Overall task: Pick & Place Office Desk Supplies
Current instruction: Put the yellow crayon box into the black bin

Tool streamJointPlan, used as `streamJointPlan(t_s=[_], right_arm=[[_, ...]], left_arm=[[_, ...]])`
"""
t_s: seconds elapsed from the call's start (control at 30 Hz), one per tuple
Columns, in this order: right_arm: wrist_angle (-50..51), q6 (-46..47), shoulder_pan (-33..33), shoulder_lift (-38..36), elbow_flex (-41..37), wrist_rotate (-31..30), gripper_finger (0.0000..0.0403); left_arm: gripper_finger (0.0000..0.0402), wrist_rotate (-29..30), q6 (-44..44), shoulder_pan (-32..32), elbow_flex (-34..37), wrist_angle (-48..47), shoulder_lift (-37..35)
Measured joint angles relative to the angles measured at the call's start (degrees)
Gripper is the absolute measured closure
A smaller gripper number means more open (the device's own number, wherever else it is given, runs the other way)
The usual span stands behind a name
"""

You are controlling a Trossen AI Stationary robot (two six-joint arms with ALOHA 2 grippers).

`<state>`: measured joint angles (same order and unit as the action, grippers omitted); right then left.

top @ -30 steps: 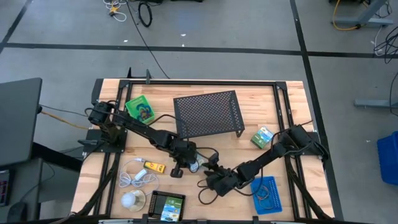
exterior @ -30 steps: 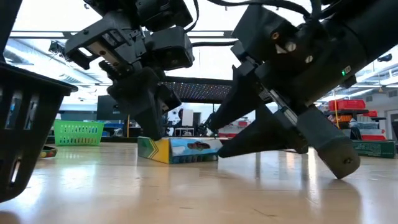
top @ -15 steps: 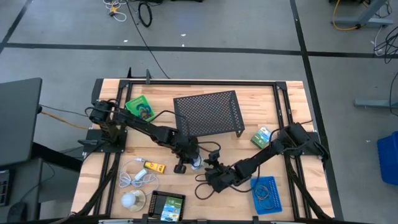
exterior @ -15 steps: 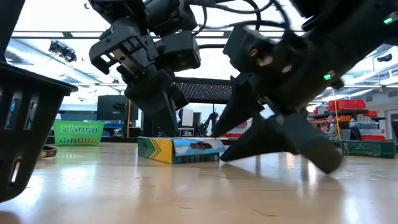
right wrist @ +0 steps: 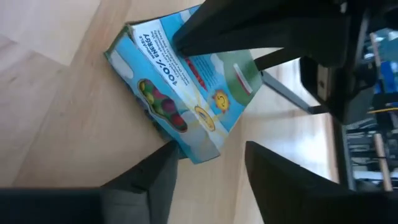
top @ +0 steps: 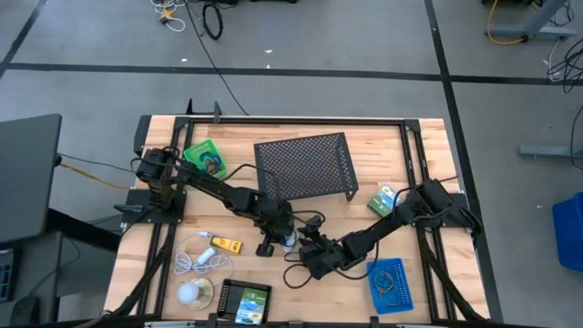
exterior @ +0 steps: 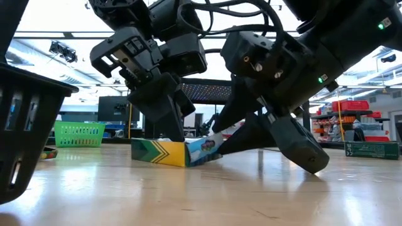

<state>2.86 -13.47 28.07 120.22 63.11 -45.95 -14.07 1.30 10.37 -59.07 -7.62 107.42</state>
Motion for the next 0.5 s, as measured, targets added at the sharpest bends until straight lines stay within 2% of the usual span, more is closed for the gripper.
streamJointPlan(t_s=[0.13, 0.37, 0.43, 0.5], right_arm=[[0.0, -1.3, 0.7, 0.2, 0.4, -0.9, 0.0263], [0.3, -2.1, 0.6, 0.2, 0.8, 1.9, 0.0386], [0.3, -2.7, 0.6, 0.2, 0.9, 3.0, 0.0395], [0.6, -2.3, 0.6, 0.2, 0.9, 4.5, 0.0382]], left_arm=[[0.0400, 0.2, -0.3, 0.0, 0.0, 0.1, 0.0], [0.0400, -0.2, -0.3, 0.0, 0.0, 0.1, 0.0], [0.0400, -0.3, -0.3, 0.0, 0.0, 0.1, 0.0], [0.0400, -0.3, -0.4, 0.0, 0.0, 0.1, 0.0]])
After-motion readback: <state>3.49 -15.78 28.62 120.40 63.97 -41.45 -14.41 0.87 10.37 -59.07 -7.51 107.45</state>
